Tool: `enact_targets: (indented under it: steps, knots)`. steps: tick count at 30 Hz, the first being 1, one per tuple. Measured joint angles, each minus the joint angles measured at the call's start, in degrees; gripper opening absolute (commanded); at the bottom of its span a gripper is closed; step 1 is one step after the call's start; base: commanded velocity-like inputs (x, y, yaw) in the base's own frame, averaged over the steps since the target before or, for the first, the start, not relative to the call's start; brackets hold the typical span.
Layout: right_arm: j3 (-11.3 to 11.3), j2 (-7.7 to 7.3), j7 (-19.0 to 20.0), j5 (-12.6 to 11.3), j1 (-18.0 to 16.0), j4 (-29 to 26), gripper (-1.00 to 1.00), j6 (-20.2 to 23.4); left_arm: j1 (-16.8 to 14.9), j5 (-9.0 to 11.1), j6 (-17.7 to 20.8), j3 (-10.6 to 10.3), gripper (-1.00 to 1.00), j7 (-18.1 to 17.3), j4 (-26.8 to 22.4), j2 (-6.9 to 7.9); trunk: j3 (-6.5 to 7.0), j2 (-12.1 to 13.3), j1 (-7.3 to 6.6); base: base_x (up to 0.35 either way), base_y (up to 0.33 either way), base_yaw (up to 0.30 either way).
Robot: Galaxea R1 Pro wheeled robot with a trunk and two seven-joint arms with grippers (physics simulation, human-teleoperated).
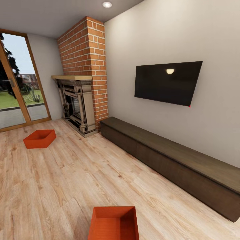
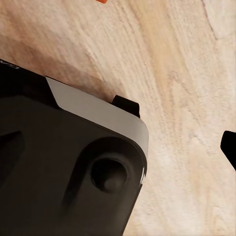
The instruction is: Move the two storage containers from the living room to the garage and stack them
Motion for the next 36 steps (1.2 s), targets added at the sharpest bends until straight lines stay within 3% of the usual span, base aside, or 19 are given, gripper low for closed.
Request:
enact_targets:
  steps: [22,36]
  knots:
    - [0.0,-0.64,0.0,-0.2,0.0,0.0,1.0,-0.16,0.0,-0.29,0.5,0.04,1.0,-0.22,-0.47,-1.1,0.0,0.0,0.0,0.0,0.0,0.0]
    - [0.0,-0.68,-0.04,-0.19,0.0,0.0,1.0,-0.22,0.0,-0.19,0.53,0.0,1.0,-0.15,-0.42,-1.29,-2.15,-4.81,2.64,0.0,0.0,0.0]
